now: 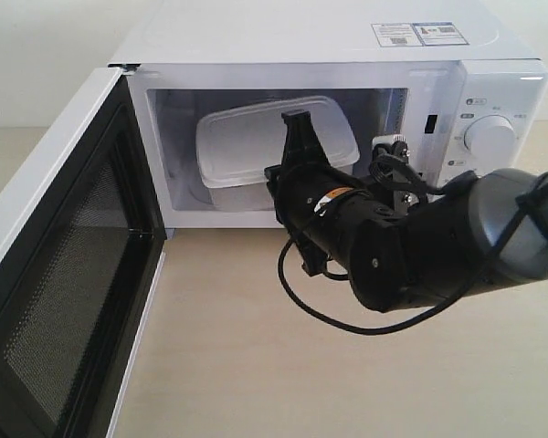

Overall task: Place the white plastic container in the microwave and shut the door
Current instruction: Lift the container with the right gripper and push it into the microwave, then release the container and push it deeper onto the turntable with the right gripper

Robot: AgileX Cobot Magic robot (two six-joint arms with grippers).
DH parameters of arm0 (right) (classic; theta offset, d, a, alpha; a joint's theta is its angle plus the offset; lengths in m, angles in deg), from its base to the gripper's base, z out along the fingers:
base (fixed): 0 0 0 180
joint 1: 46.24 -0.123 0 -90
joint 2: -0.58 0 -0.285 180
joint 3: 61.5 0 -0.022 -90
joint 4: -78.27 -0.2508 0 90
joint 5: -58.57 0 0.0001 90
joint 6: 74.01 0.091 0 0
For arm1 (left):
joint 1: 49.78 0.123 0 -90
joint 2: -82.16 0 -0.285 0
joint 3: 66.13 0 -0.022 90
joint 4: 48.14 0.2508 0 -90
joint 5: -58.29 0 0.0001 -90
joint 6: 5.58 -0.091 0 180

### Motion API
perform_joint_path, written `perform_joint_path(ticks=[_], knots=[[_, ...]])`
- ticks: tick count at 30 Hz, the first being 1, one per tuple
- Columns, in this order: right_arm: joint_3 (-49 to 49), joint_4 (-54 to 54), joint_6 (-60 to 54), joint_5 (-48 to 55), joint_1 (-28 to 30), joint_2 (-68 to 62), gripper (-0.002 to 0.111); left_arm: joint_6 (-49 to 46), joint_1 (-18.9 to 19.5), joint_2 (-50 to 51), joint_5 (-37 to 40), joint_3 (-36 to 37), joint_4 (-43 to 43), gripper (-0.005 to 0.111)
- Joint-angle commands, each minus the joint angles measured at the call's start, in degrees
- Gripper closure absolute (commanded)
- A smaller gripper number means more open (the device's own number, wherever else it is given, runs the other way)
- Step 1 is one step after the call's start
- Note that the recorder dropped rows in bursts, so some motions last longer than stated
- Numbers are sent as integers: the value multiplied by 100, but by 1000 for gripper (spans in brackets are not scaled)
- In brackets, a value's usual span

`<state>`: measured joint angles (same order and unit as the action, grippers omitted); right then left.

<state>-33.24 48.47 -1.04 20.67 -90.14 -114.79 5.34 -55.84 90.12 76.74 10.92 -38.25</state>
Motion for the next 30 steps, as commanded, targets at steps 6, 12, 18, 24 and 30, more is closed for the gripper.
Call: perform_joint_path(ticks=[6,12,18,24,30], knots=[[-241,276,441,-543,107,-233,109,-23,16,-18,-39,17,-1,102],[-443,560,827,-469,326,-393,109,-23,16,-18,-39,17,-1,102],[-540,462,732,-404,338,-425,109,-23,16,-18,-39,17,-1,102],[-723,489,595,-416,338,-509,109,-23,16,-18,-39,17,-1,102],[-723,380,248,-416,338,-509,109,-23,16,-18,-39,17,-1,102]])
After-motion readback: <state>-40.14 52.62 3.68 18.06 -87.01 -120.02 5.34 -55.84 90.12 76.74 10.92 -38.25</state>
